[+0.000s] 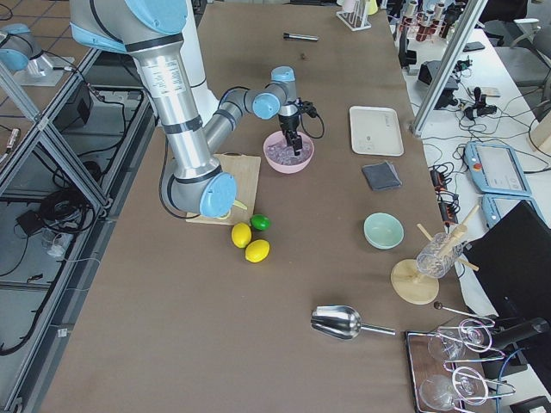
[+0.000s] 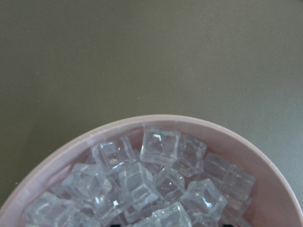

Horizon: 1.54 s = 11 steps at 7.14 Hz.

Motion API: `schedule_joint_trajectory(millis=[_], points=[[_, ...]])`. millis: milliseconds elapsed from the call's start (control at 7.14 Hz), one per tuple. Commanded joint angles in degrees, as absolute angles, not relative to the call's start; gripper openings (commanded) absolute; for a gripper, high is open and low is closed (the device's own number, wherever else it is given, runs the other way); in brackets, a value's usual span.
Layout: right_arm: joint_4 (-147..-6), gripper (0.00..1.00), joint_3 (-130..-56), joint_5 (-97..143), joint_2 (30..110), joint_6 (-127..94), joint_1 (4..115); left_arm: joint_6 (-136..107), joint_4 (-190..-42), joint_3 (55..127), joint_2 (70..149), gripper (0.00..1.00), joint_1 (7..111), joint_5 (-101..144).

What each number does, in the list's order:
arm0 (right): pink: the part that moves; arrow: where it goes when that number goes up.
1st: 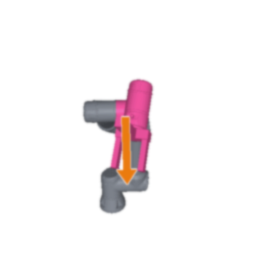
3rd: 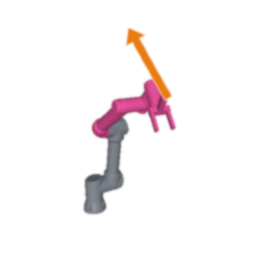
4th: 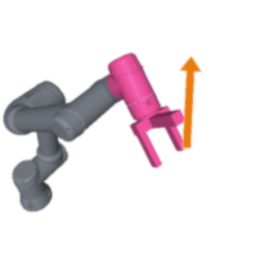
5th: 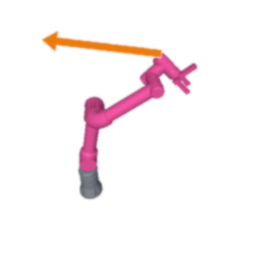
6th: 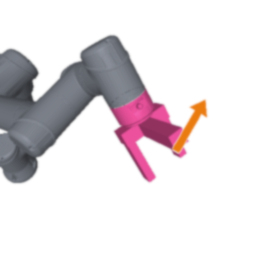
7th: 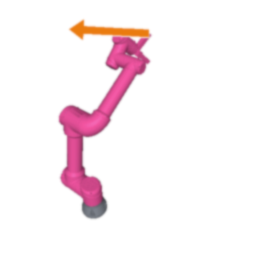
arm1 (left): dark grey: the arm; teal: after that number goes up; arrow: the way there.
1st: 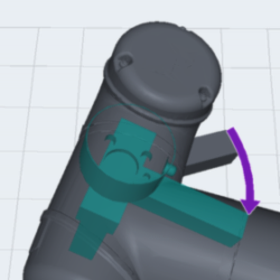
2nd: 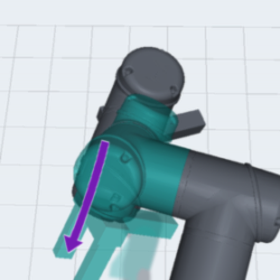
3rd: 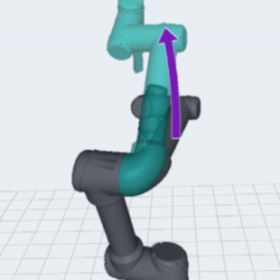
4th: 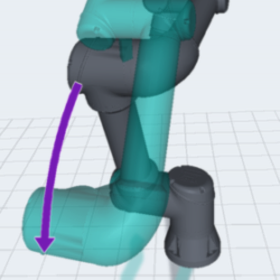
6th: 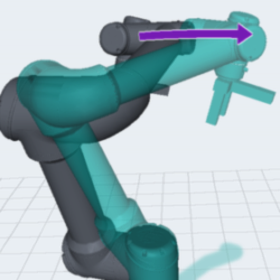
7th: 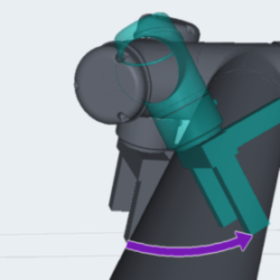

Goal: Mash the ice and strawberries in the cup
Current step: 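Lower the right gripper into the bowl and grasp a third ice cube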

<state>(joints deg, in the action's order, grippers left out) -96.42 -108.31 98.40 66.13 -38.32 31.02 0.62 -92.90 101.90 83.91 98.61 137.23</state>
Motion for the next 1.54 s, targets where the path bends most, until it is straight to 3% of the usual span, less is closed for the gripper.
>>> schedule_joint_trajectory(millis=[0, 560, 841, 981, 1121, 1401], points=[[-96.42, 0.61, -107.93, 98.44, 66.18, -36.39, 31.20, 0.62, -92.90, 101.95, 84.02, 0.99, 98.61, 137.20], [-96.42, 0.32, -107.49, 98.53, 66.09, -36.39, 31.20, 0.62, -92.90, 102.04, 84.11, 0.99, 98.70, 137.20], [-96.42, 0.29, -107.84, 98.79, 66.01, -36.30, 31.20, 0.62, -92.90, 102.22, 84.11, 0.99, 98.79, 137.20], [-96.42, 0.20, -108.36, 99.05, 65.92, -36.39, 31.64, 0.62, -92.90, 102.30, 84.02, 0.99, 98.79, 137.20], [-96.59, 0.03, -110.11, 99.31, 65.74, -36.39, 32.34, 0.62, -92.90, 102.30, 83.94, 0.99, 98.88, 137.20], [-97.12, 0.02, -112.93, 100.02, 64.61, -37.52, 32.70, 0.62, -92.90, 101.96, 83.85, 0.99, 98.70, 137.20]])
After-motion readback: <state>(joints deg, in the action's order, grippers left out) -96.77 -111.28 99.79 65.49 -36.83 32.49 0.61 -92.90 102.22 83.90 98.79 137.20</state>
